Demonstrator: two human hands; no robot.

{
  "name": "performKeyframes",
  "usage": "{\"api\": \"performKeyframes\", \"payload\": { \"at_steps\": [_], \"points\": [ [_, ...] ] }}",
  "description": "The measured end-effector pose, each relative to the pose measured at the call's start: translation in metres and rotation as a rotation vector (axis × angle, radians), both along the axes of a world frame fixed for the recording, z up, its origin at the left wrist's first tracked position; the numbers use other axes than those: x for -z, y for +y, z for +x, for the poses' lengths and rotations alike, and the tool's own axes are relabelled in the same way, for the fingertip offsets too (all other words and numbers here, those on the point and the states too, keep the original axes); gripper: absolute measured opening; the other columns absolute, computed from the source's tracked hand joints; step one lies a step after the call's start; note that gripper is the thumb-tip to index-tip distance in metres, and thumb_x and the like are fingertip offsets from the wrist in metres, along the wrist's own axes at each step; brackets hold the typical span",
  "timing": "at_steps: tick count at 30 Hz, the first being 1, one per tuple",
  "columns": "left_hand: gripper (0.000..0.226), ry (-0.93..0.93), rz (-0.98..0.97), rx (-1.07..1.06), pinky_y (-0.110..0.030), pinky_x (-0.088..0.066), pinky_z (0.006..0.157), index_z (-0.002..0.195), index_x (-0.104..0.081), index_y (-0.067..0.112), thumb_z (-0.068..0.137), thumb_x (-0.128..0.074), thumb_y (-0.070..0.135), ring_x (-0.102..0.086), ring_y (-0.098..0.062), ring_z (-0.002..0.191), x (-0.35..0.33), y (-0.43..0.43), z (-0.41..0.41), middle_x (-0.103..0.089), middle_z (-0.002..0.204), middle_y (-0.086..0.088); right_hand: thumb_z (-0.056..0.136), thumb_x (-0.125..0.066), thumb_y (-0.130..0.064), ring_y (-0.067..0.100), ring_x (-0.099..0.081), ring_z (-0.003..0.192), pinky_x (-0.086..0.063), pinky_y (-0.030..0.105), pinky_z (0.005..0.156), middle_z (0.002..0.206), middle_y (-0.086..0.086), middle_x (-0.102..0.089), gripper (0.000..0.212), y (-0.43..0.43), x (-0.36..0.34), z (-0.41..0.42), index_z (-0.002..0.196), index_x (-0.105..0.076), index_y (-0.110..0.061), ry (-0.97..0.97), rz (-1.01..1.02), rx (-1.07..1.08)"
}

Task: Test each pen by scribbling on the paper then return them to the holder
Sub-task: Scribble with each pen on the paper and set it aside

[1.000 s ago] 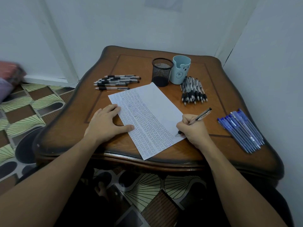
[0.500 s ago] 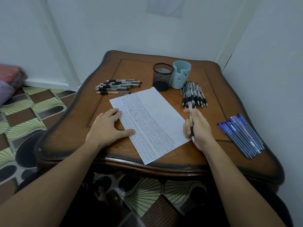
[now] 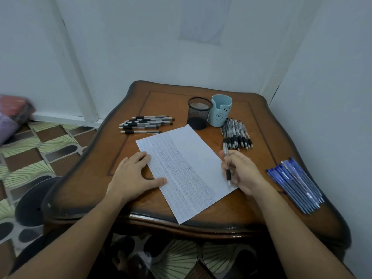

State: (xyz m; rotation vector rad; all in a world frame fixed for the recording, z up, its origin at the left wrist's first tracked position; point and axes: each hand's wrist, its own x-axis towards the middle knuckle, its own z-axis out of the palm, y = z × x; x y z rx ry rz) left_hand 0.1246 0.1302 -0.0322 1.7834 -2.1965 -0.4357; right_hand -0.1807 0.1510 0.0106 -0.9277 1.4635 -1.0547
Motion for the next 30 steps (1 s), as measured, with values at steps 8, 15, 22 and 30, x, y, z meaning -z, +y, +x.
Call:
{"api": "performKeyframes", "payload": {
  "at_steps": [8, 15, 22, 30],
  "points": [
    [0.117, -0.026, 0.005, 0.002, -0.034, -0.001, 0.12, 0.152, -0.027, 0.027, 0.057, -0.036, 0.096, -0.013, -0.008, 0.145, 0.0, -0.002, 0.0, -0.018, 0.159, 0.011, 0.1, -0.058, -0.017, 0.018, -0.054, 0.057, -0.047, 0.028, 0.048, 0.085, 0.004, -0.062, 0.023, -0.064, -0.043, -0.032, 0.123, -0.063, -0.012, 0.418, -0.12, 0.132],
    [0.129, -0.012, 0.0, -0.003, -0.033, 0.001, 0.119, 0.152, -0.026, 0.029, 0.047, -0.023, 0.103, -0.012, -0.006, 0.145, -0.002, 0.0, 0.0, -0.016, 0.159, 0.013, 0.102, -0.055, -0.021, 0.031, -0.054, 0.128, -0.042, 0.039, 0.105, 0.142, 0.016, -0.055, 0.044, -0.11, -0.042, -0.04, 0.142, -0.051, -0.002, 0.871, -0.013, 0.06],
    [0.131, -0.024, -0.014, -0.005, -0.031, 0.002, 0.119, 0.152, -0.025, 0.029, 0.045, -0.018, 0.104, -0.012, -0.003, 0.144, -0.002, -0.001, 0.0, -0.016, 0.159, 0.015, 0.102, -0.055, -0.022, 0.032, -0.058, 0.121, -0.045, 0.037, 0.097, 0.135, 0.017, -0.061, 0.039, -0.117, -0.036, -0.044, 0.135, -0.057, -0.001, 0.97, 0.028, 0.009],
    [0.132, -0.02, -0.019, -0.009, -0.029, 0.004, 0.118, 0.152, -0.024, 0.03, 0.043, -0.015, 0.104, -0.01, -0.002, 0.145, -0.006, 0.001, -0.001, -0.014, 0.159, 0.016, 0.102, -0.053, -0.024, 0.024, -0.058, 0.111, -0.047, 0.034, 0.089, 0.13, 0.01, -0.061, 0.037, -0.109, -0.027, -0.041, 0.136, -0.059, -0.012, 1.088, -0.179, 0.094]
  ]
}}
